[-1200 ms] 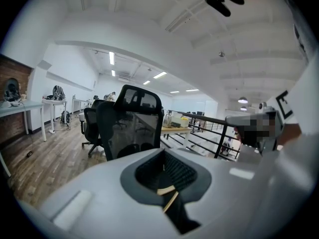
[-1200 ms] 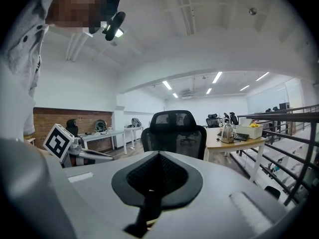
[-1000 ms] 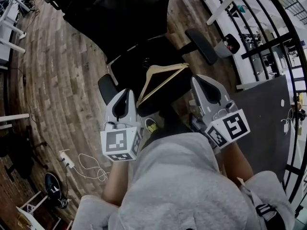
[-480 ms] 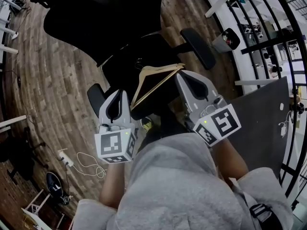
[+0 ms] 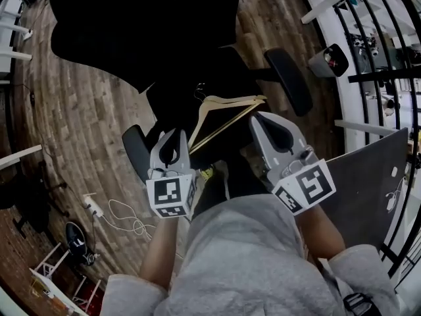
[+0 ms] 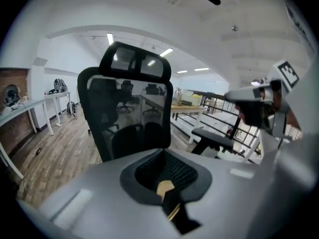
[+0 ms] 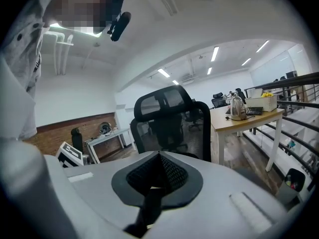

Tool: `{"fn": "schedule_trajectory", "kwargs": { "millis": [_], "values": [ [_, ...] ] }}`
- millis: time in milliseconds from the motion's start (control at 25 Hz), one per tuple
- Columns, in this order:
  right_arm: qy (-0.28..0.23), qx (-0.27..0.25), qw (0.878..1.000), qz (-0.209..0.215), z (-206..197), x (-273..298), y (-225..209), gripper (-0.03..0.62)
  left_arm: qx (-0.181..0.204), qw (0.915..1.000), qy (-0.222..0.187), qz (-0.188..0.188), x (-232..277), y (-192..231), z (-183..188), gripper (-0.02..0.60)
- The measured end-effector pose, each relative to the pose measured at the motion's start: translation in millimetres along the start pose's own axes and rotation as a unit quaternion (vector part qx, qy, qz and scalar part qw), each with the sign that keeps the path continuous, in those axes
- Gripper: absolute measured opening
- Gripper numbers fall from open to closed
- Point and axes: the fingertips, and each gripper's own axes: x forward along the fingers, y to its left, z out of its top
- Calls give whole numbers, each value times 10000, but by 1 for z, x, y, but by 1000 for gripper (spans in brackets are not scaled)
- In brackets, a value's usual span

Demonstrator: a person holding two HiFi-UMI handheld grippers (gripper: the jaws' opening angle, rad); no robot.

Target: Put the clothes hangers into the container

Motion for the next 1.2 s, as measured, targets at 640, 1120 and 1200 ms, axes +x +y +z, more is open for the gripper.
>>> {"fn": "schedule_trajectory", "kwargs": {
  "millis": [640,1120,1200],
  "values": [
    [988,557,9914,654,-101,76,-49,-3,-104,9846,1736,178,122,15,-167,66],
    [1520,956,9820,592,-188,91,-72,-3,280,9529,3017,-127,177,13,-314,155],
    [1551,1090,9802,580,-196,95,-74,-3,261,9498,3116,-112,182,17,-325,156]
  ]
}}
